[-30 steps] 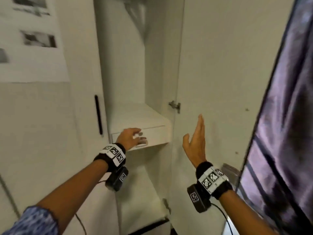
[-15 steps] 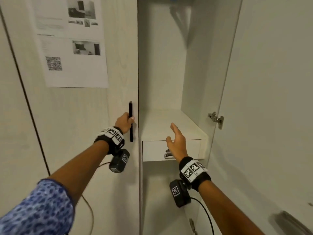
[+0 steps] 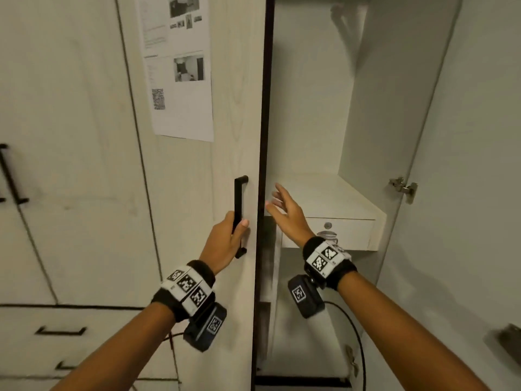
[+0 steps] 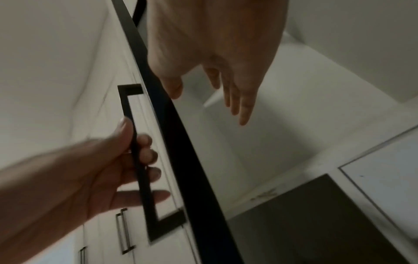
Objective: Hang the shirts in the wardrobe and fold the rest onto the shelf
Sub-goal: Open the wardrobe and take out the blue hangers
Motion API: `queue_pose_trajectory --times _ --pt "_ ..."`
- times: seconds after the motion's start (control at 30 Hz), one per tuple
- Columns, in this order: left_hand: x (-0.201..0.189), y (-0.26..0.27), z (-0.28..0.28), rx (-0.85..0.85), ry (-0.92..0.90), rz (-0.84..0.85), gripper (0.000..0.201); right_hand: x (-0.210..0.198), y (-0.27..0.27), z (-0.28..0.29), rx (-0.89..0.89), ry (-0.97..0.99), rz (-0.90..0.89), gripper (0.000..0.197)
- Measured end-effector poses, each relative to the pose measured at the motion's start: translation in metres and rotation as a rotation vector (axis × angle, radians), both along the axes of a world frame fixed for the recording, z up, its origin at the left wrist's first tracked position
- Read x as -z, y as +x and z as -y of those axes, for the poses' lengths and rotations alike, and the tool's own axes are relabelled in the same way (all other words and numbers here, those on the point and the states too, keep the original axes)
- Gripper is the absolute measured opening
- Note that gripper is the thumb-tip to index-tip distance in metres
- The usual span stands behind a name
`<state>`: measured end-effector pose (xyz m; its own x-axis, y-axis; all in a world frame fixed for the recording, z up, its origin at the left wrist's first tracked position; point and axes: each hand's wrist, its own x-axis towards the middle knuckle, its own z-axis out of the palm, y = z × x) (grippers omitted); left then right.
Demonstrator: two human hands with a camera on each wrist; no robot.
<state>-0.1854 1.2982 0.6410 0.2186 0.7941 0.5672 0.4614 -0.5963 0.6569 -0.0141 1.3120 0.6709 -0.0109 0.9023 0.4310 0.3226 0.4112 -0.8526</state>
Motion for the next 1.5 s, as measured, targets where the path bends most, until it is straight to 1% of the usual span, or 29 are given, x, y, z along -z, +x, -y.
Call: queue_pose_trajectory --times 0.1,0.17,0.27,0.33,0.4,0.43,0.5,0.57,0.63,0.67,0.77,0.8,0.87,0.9,1.0,1.03,1.07,1.13,1.2,1.27,1.3,1.33,1.4,1.5 --pt "0.008 -0.049 0.040 0.014 -0.005 0.010 0.024 -0.024 -0.053 0.026 -0.156 0.074 0.067 0.052" --pt "0.011 -0.080 0.060 -0.022 -0.001 0.038 0.031 -0.033 -0.092 0.043 -0.217 0.143 0.066 0.044" --pt "0.022 -0.128 0.085 -0.154 0.017 0.055 0.050 -0.040 -0.148 0.066 -0.281 0.221 0.030 0.042" --pt "0.031 -0.153 0.103 -0.257 -0.005 0.063 0.066 -0.043 -0.180 0.078 -0.341 0.225 0.032 0.044" --pt "0.037 -0.176 0.117 -0.337 -0.021 0.086 0.087 -0.047 -0.210 0.086 -0.383 0.224 0.076 0.047" --pt "0.038 -0.188 0.121 -0.360 -0.023 0.096 0.092 -0.049 -0.224 0.088 -0.390 0.236 0.112 0.049" --pt "0.036 -0.216 0.122 -0.390 -0.042 0.147 0.089 -0.053 -0.250 0.092 -0.404 0.263 0.180 0.050" --pt "0.029 -0.242 0.122 -0.389 -0.088 0.213 0.076 -0.055 -0.272 0.093 -0.412 0.281 0.226 0.051" --pt "0.024 -0.266 0.120 -0.389 -0.106 0.225 0.065 -0.055 -0.289 0.091 -0.421 0.276 0.258 0.052" --pt "0.025 -0.278 0.117 -0.398 -0.109 0.219 0.065 -0.055 -0.294 0.089 -0.425 0.268 0.271 0.052" --pt "0.035 -0.309 0.101 -0.473 -0.133 0.199 0.084 -0.050 -0.302 0.083 -0.428 0.250 0.289 0.053" --pt "0.039 -0.314 0.098 -0.508 -0.140 0.202 0.082 -0.048 -0.301 0.080 -0.425 0.252 0.288 0.053" --pt "0.038 -0.313 0.106 -0.592 -0.125 0.229 0.065 -0.044 -0.297 0.075 -0.401 0.237 0.282 0.053" --pt "0.040 -0.310 0.110 -0.639 -0.099 0.243 0.062 -0.042 -0.292 0.072 -0.382 0.215 0.281 0.054" --pt "0.039 -0.295 0.111 -0.741 0.098 0.226 0.069 -0.045 -0.266 0.061 -0.325 0.140 0.304 0.061" --pt "0.031 -0.284 0.109 -0.759 0.148 0.202 0.073 -0.052 -0.253 0.055 -0.299 0.143 0.335 0.064" --pt "0.020 -0.271 0.104 -0.741 0.194 0.159 0.073 -0.063 -0.238 0.048 -0.257 0.160 0.363 0.065" --pt "-0.002 -0.237 0.089 -0.601 0.213 0.103 0.067 -0.093 -0.201 0.034 -0.147 0.201 0.401 0.063" --pt "-0.018 -0.206 0.062 -0.437 0.129 0.016 0.060 -0.121 -0.164 0.025 -0.030 0.246 0.427 0.057" --pt "-0.037 -0.173 0.027 -0.320 0.047 -0.074 0.058 -0.145 -0.124 0.017 0.069 0.291 0.465 0.052" --pt "-0.051 -0.153 0.010 -0.265 0.017 -0.092 0.055 -0.155 -0.102 0.014 0.110 0.307 0.495 0.051" --pt "-0.065 -0.133 -0.006 -0.215 0.009 -0.107 0.053 -0.165 -0.080 0.011 0.149 0.319 0.533 0.051" --pt "-0.097 -0.090 -0.035 -0.151 0.037 -0.140 0.056 -0.185 -0.035 0.005 0.225 0.338 0.602 0.052" --pt "-0.154 -0.034 -0.070 -0.083 0.083 -0.120 0.056 -0.215 0.029 -0.002 0.312 0.358 0.621 0.055"
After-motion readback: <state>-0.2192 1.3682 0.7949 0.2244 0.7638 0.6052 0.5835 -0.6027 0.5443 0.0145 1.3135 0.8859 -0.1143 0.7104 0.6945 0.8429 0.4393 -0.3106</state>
